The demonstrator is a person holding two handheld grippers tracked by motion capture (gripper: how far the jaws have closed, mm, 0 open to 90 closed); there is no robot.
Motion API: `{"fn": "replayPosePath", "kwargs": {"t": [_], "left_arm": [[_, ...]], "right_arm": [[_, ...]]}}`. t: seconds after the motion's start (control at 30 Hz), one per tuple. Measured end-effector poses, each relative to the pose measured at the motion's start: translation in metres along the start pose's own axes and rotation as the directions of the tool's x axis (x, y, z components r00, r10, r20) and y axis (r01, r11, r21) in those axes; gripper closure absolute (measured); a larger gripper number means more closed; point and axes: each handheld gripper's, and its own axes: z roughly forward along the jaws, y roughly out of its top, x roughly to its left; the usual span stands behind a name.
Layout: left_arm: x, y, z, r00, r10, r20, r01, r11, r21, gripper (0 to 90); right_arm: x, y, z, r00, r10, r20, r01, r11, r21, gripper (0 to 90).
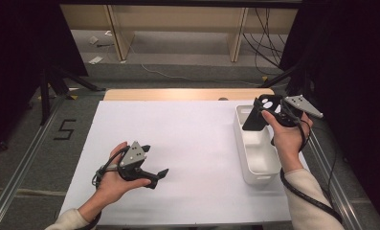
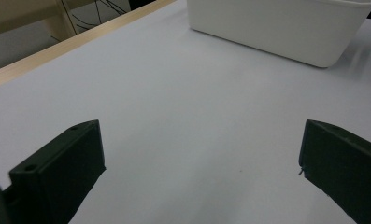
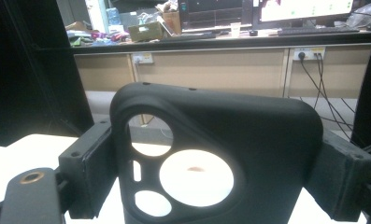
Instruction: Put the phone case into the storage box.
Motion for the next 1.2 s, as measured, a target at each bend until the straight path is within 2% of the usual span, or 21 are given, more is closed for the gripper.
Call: {"fn": "replayPosePath", "kwargs": {"t": [1.2], "left_arm": [[0.000, 0.000, 0.000, 1.0000, -0.001, 0.001, 0.001, 1.0000, 0.000, 0.0]], "right_arm": [[0.001, 0.001, 0.016, 0.9997, -0.024, 0.008, 0.023, 0.999, 0.040, 15.6]]}}
